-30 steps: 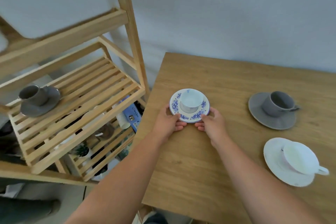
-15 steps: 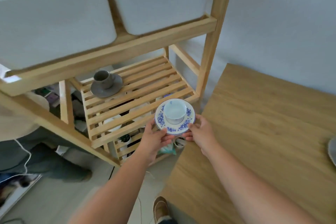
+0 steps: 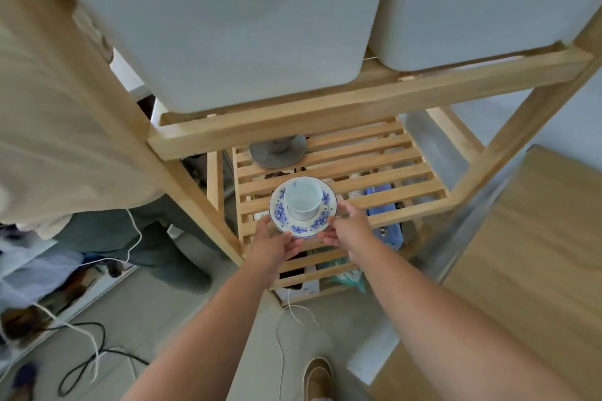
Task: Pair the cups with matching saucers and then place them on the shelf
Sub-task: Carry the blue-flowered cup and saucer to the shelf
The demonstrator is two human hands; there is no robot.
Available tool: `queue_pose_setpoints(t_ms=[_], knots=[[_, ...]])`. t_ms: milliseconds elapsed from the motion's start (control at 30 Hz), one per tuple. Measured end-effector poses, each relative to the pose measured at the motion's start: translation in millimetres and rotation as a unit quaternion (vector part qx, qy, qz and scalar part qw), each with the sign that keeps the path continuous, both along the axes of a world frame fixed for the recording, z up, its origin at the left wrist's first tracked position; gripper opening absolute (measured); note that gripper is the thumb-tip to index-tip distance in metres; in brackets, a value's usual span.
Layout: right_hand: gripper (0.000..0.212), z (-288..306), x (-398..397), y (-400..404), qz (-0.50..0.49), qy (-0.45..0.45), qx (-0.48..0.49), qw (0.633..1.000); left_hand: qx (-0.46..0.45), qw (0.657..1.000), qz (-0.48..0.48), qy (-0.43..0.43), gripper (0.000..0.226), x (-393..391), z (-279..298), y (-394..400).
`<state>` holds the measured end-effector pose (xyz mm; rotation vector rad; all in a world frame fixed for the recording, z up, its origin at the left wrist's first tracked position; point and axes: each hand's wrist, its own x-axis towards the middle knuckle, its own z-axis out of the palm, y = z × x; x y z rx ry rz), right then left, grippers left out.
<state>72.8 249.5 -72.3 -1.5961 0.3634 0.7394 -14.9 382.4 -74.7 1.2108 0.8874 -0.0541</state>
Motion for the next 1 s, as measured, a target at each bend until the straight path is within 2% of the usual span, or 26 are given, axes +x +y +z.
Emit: queue_pose_setpoints(t_ms=[167, 400, 500, 600, 767, 867, 1000], knots=[[0.043, -7, 6, 40, 0.021, 0.025, 0.009, 0.999, 0.000, 1.000, 0.024, 0.005, 0.057, 0, -5, 33], [0.041, -9, 8, 61, 0.058, -0.013, -0.037, 0.998, 0.046, 0.997, 0.036, 0.040, 0.061, 5, -5, 51], [0.041, -6, -1, 61, 0.088, -0.047, -0.068, 0.993, 0.132, 0.989, 0.032, 0.059, 0.062, -7, -8, 48], [0.031, -4, -16, 53, 0.115, -0.081, -0.087, 0.986, 0.214, 0.974, 0.035, 0.064, 0.061, -32, -9, 34], [0.019, 10, -28, 2, 0.086, -0.099, -0.027, 0.991, 0.261, 0.963, -0.070, 0.007, 0.040, -41, 0, -7], [0.020, 13, -38, -54, 0.011, -0.115, -0.018, 0.993, 0.234, 0.954, -0.182, -0.039, 0.025, -31, 8, -52], [0.024, 10, -52, -127, -0.109, -0.109, -0.023, 0.988, 0.214, 0.924, -0.307, -0.081, 0.015, -11, 17, -111]])
